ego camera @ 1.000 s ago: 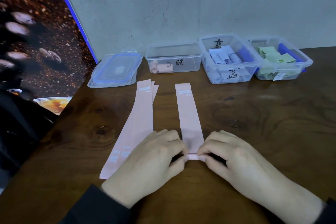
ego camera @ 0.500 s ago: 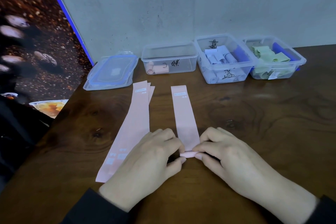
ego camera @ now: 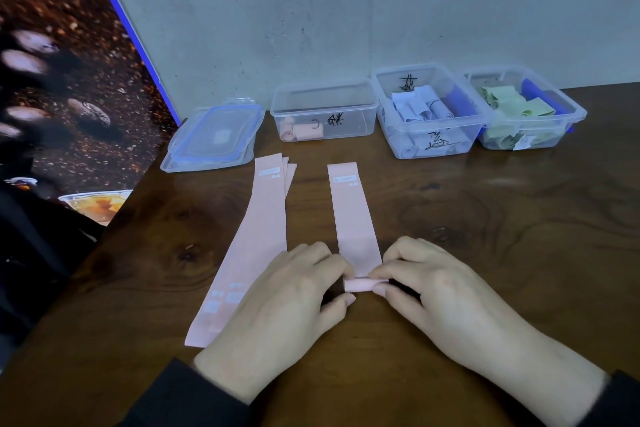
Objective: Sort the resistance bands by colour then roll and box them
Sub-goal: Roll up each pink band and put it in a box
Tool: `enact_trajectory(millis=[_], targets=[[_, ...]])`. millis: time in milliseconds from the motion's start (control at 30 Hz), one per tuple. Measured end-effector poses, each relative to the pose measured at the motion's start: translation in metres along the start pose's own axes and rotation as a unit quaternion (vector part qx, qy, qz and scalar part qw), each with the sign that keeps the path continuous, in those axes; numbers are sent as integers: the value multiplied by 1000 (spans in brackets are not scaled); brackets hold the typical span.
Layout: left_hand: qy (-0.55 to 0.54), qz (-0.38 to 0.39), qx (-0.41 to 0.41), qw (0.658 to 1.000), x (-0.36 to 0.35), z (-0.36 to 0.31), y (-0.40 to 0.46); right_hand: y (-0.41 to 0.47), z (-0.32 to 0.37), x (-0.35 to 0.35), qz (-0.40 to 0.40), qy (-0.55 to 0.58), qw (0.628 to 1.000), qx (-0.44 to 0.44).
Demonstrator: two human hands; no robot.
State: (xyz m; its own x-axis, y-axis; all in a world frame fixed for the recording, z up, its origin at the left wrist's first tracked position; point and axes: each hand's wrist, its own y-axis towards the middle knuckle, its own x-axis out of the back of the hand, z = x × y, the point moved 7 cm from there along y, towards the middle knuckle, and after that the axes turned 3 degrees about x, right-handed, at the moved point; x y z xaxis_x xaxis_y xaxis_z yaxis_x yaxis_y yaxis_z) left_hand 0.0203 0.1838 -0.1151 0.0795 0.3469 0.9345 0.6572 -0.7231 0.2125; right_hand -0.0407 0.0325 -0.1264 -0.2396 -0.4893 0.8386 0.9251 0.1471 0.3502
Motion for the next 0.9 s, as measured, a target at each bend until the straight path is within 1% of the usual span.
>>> enact_trajectory(millis=[100,300,700,900], targets=[[-6,-3,7,1000,-2,1,2,1,1,1,-13,-7,1000,6],[-10,-7,12,1000,-1,1,3,1,1,1,8,-11,1000,15],[16,-27,20,999,1,-5,7,16,-4,2,8,-6,1000,26],[3,2,27,1000,5,-5,13,23,-6,4,34,4,998,49]])
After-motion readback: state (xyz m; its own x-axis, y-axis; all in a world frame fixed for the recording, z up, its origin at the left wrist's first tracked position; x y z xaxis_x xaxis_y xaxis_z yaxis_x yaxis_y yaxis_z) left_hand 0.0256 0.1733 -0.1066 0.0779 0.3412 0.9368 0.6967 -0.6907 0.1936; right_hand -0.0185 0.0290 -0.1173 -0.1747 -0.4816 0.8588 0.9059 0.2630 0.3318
